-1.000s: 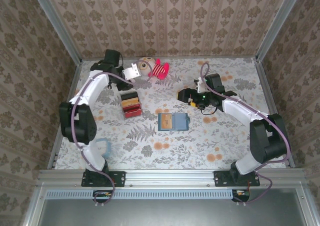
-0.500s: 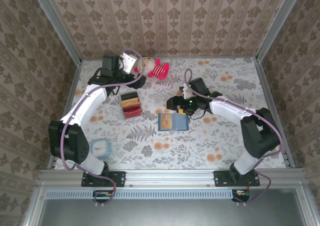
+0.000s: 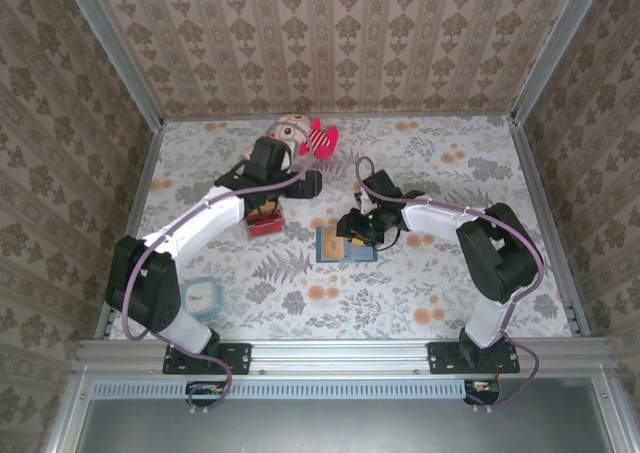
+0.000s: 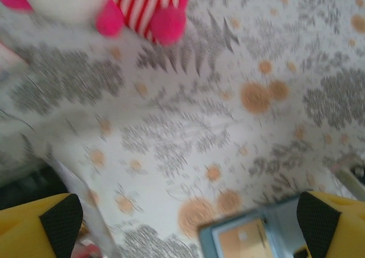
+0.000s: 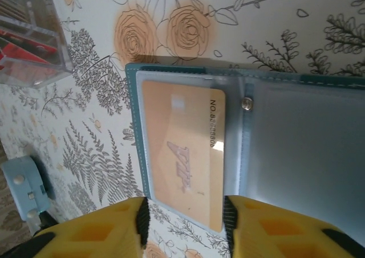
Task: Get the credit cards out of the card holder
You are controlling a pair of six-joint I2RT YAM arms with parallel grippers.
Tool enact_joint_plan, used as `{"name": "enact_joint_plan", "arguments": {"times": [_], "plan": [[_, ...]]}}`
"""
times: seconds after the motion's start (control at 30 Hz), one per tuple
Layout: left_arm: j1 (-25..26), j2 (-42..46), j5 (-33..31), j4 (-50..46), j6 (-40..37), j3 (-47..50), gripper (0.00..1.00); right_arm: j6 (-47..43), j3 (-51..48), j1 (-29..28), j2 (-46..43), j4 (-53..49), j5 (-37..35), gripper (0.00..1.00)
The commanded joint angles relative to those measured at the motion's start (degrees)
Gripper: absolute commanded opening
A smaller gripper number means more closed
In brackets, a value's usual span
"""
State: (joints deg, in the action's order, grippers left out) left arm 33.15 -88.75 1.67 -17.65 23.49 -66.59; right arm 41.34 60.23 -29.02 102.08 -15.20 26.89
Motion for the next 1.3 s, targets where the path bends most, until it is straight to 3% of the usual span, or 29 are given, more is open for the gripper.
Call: {"name": "enact_joint_plan", "arguments": {"times": [0.0, 0.17, 0.3, 0.5, 0.57, 0.73, 0.97, 1.27], "plan": [[0.6, 1.7, -0.1, 1.0, 8.3, 2.3, 1.0, -1.1, 0.3, 0.3, 1.0, -2.8, -2.6, 0.37], [3.1, 0.9, 1.6, -0.2, 13.4, 3.4, 1.0, -0.9, 1.3, 0.4, 3.0, -3.2, -3.2, 0.32], [5.7, 0.7, 1.9, -0.7, 17.3, 5.0, 0.94, -0.5, 1.1, 0.5, 3.1, -2.3, -2.7, 0.29], [8.8, 1.3, 3.0, 4.3, 23.1, 11.4, 0.71, -1.1, 0.9, 0.5, 3.1, -1.7, -0.6, 0.27], [9.3, 0.6, 3.3, 4.7, 23.9, 12.3, 0.58, -1.1, 0.9, 0.5, 3.0, -2.5, -0.5, 0.26], [9.5, -1.6, 5.9, 8.0, 24.2, 13.9, 0.39, 0.9, -0.5, 0.4, 2.4, 0.8, -0.7, 0.22], [8.1, -6.0, 10.4, 7.5, 22.1, 11.2, 0.27, 2.4, -1.3, -0.3, 1.5, 2.0, -1.6, 0.21], [6.7, -8.2, 12.0, 8.4, 22.5, 11.2, 0.23, 2.5, 1.1, -0.3, 5.1, 2.1, 0.0, 0.2]]}}
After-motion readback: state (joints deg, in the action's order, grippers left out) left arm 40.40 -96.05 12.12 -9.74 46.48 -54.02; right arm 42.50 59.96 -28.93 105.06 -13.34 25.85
